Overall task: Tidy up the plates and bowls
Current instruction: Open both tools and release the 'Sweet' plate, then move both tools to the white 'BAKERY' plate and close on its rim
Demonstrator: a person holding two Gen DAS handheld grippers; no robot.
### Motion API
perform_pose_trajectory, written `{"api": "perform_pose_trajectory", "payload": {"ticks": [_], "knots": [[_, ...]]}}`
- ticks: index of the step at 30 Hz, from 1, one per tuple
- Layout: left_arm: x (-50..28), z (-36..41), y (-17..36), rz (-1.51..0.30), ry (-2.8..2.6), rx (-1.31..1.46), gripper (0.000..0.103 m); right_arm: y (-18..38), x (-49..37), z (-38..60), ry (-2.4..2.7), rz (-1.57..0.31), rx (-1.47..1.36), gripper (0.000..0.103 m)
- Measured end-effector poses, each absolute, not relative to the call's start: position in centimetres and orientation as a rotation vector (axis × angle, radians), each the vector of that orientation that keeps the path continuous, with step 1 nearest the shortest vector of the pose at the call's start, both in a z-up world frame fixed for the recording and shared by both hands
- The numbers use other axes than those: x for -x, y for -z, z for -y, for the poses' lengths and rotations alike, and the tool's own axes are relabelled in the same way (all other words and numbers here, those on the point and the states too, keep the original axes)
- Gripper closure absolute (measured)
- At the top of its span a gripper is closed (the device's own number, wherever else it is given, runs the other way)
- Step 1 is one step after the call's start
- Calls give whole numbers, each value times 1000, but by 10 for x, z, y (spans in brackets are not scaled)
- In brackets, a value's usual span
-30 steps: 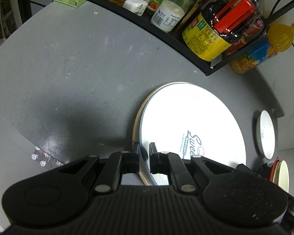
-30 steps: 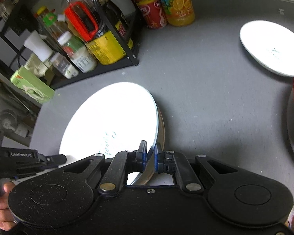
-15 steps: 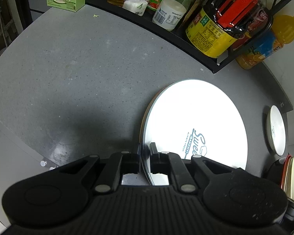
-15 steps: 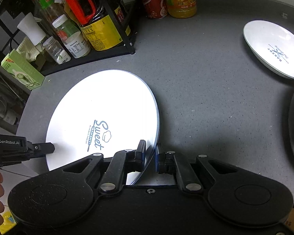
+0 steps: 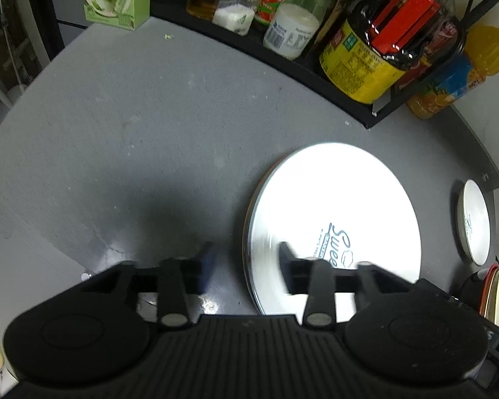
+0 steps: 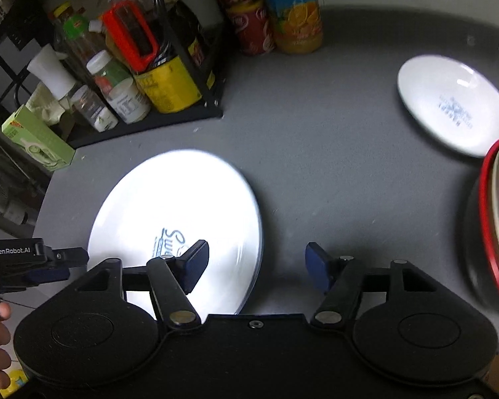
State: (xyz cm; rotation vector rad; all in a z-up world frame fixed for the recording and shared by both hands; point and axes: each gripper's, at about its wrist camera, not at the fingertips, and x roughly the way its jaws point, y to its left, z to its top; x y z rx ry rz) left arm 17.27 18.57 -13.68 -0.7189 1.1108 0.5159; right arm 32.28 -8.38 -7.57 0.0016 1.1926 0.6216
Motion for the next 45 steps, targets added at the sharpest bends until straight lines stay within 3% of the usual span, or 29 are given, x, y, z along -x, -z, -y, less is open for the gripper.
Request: {"api": "perform_pose_trajectory", "payload": {"ticks": [8, 14, 17, 45], "knots": [[-188, -177, 117, -1090, -497, 683, 45, 56, -340, 93, -615, -1165, -62, 14], [-207, -162, 100, -1051, -463, 640, 24, 44, -357, 105, -613, -1129, -98, 4], [-224, -151, 93, -1033, -444, 610, 21, 38, -369, 114, -614, -1117, -113, 0], [-388, -47, 93, -1103, -308, 566, 21, 58, -487, 223, -461, -1137, -134, 0]]}}
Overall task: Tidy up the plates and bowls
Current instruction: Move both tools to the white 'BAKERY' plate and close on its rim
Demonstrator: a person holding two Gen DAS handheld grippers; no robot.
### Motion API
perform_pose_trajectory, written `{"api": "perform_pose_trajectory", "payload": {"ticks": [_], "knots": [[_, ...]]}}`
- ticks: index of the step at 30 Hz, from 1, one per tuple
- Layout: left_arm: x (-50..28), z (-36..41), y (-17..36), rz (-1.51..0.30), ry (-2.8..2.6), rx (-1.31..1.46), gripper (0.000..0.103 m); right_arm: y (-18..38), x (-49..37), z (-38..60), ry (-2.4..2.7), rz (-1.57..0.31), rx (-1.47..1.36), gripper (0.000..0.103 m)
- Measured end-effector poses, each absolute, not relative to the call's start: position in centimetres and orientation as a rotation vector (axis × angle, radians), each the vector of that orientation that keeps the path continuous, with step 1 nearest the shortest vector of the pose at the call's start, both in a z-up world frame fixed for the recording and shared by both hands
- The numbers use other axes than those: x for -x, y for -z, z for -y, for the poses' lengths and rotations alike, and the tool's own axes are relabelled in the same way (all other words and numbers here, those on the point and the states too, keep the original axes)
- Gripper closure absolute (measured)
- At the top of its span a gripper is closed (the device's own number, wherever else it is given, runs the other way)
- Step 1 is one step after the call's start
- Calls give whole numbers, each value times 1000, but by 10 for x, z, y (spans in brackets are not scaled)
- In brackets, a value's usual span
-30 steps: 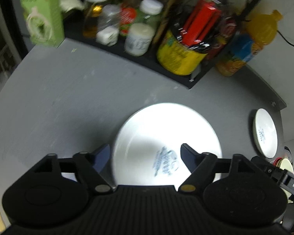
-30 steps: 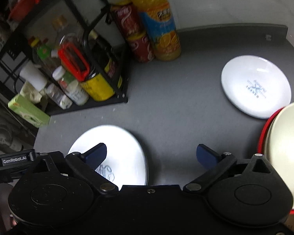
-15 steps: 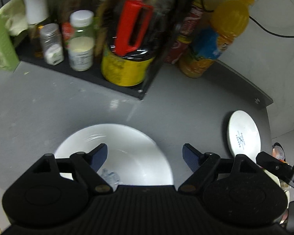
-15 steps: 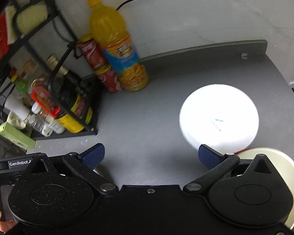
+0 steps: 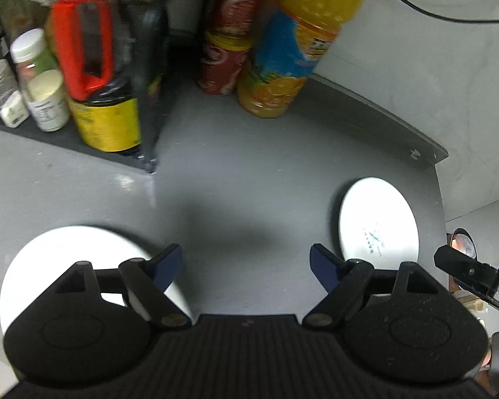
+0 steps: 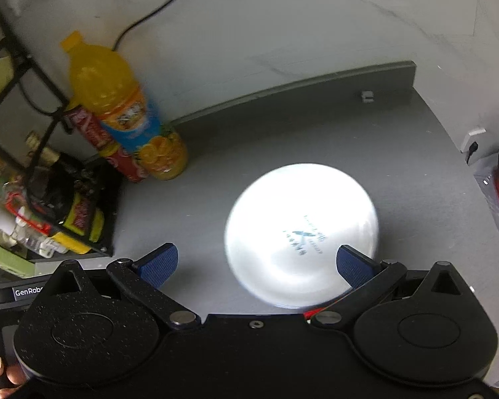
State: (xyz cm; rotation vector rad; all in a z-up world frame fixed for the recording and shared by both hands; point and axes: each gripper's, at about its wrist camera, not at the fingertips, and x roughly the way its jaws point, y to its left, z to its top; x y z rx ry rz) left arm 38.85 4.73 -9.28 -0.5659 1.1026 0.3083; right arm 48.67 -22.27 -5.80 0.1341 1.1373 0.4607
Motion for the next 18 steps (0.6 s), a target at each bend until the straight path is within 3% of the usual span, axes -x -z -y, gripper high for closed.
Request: {"api": "perform_pose_trajectory", "payload": {"ticks": [12, 18], "knots": [[-436, -4, 120, -1115, -306, 618, 22, 86, -532, 238, -468, -1184, -25, 3], [-445, 8, 138, -1120, -324, 662, 25, 109, -550, 243, -450, -1255, -33, 15]]}}
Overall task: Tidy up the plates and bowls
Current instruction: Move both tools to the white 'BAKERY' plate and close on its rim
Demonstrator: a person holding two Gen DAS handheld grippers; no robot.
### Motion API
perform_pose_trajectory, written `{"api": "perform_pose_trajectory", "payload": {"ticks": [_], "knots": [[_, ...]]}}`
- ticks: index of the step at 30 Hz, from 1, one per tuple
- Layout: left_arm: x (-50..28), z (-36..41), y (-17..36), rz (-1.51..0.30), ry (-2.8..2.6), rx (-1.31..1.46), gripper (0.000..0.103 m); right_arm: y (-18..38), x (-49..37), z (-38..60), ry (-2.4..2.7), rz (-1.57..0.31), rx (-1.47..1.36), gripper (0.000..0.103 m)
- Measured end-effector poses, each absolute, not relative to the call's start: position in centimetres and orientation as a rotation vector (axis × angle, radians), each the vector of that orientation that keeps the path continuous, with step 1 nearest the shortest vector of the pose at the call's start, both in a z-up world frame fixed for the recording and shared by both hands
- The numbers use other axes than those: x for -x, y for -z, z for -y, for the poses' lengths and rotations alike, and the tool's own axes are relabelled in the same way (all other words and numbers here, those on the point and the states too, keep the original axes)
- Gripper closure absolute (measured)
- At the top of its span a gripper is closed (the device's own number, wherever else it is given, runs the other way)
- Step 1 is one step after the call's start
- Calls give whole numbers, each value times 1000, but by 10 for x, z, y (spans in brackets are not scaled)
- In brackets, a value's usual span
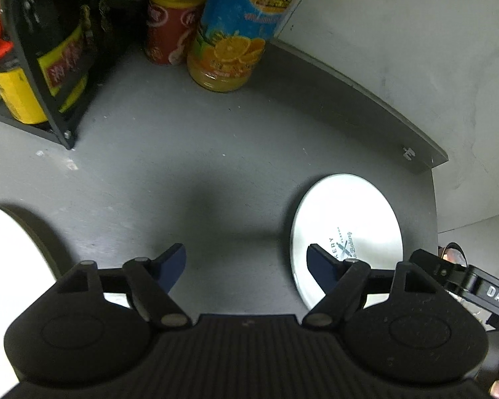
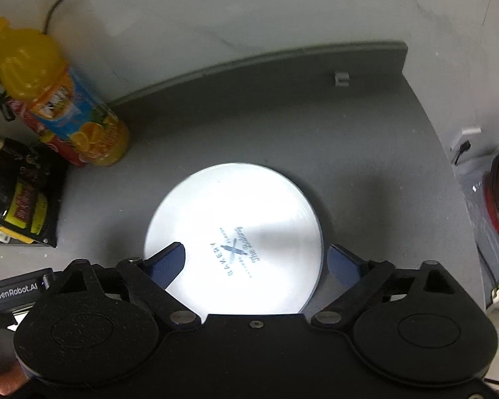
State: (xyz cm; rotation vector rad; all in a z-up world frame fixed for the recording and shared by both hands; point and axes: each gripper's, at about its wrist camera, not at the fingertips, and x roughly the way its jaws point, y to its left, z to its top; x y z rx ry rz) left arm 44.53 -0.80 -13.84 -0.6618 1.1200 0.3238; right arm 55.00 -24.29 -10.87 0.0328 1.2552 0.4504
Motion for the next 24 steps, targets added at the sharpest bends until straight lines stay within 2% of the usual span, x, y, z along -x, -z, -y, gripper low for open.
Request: {"api": "perform_pose_trajectory", "payload": {"ticks": [2, 4, 8, 14, 20, 24], "knots": [[-448, 11, 144, -1123, -321, 668, 26, 117, -554, 245, -448, -1280, -53, 17], [-451, 11, 150, -1129, -315, 694, 30, 125, -556, 247, -443, -1304, -68, 25], [-457, 13, 163, -1144, -306, 747, 42, 135, -561, 254, -436, -1334, -108, 34], [-463, 19, 175, -1150, -285, 789, 55, 150, -569, 259, -419, -1386, -160, 57], [-471, 25, 187, -1161, -267, 827, 70, 148, -572, 262, -411, -1371, -164, 60], [-476, 31, 193, -1173, -269, 823, 72, 139, -576, 273, -395, -1333, -166, 58]]}}
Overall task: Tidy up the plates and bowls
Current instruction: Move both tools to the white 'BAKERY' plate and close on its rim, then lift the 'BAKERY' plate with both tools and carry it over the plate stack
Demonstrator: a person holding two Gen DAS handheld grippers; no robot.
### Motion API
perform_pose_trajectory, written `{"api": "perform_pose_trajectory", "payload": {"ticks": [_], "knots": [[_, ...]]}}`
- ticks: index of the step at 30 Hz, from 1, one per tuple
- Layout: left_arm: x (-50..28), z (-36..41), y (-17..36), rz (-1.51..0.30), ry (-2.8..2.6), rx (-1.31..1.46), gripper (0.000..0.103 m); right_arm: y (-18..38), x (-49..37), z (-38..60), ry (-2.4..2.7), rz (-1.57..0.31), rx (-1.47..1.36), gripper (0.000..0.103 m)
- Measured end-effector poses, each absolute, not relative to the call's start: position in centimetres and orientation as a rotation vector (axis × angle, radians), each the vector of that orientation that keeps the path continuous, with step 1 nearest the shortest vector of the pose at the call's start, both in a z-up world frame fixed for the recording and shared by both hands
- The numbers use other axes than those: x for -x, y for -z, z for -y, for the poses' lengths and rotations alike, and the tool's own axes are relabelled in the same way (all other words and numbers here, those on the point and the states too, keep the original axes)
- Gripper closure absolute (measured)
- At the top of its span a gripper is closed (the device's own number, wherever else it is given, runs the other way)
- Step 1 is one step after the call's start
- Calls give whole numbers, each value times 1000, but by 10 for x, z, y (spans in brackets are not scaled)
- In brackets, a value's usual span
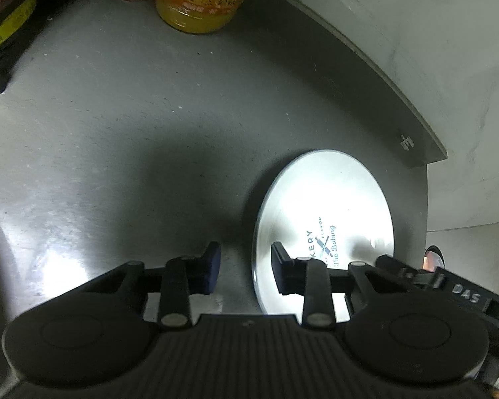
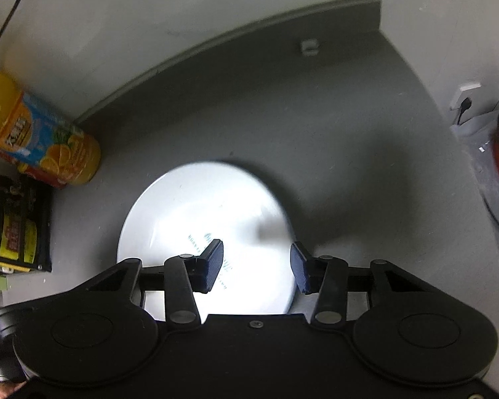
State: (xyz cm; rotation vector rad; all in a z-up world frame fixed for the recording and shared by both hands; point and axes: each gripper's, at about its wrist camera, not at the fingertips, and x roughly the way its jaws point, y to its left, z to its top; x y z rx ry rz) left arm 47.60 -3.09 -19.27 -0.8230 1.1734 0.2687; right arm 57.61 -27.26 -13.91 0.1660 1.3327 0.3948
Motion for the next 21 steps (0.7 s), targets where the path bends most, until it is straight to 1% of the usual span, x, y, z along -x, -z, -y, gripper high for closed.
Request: {"api": "perform_pose_trajectory", "payload": {"ticks": [5, 6, 9, 12, 13, 14, 16, 18, 21], "knots": [[-481, 38, 198, -1184, -263, 836, 78, 153, -585, 283, -359, -1373, -156, 58], [-481, 38, 199, -1185, -265, 836, 80, 158, -586, 284, -362, -1384, -157, 59], [-485, 42, 202, -1186, -268, 839, 85, 171, -590, 283, -358, -1407, -162, 62], [-487, 42, 206, -1191, -267, 842, 86, 181, -592, 281, -365, -1420, -182, 67], [-486, 41, 208, -1193, -268, 844, 87, 183, -593, 281, -372, -1413, -195, 73], [-486, 40, 208, -1186, -265, 847, 89, 184, -594, 281, -385, -1418, -201, 83], [-486, 39, 208, -1186, -262, 853, 89, 188, -595, 280, -406, -1441, -225, 86], [-485, 38, 208, -1190, -263, 855, 92, 188, -595, 279, -414, -1438, -209, 87], [-483, 36, 206, -1191, -268, 855, 93, 180, -590, 280, -427, -1397, -216, 91]]}}
